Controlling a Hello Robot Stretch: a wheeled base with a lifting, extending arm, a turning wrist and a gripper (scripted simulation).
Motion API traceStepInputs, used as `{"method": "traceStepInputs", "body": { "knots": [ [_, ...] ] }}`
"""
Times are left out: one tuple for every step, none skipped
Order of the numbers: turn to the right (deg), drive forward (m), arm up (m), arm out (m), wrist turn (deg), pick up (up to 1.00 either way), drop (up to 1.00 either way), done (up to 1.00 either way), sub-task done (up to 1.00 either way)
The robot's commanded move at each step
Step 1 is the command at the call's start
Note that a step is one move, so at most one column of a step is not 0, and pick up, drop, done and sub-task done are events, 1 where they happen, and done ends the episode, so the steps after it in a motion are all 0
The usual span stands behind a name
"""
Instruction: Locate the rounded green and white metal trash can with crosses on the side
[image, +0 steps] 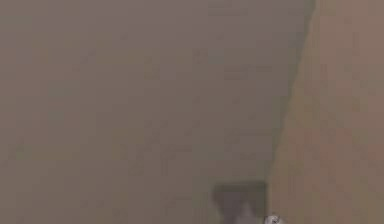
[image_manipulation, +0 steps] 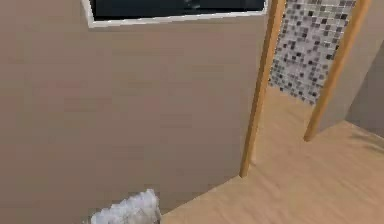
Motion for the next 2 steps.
{"method": "traceStepInputs", "body": {
  "knots": [
    [-45.0,0.00,0.00,0.00,0.0,0.00,0.00,0.00,0.00],
    [-45.0,0.00,0.00,0.00,0.0,0.00,0.00,0.00,0.00]
  ]
}}
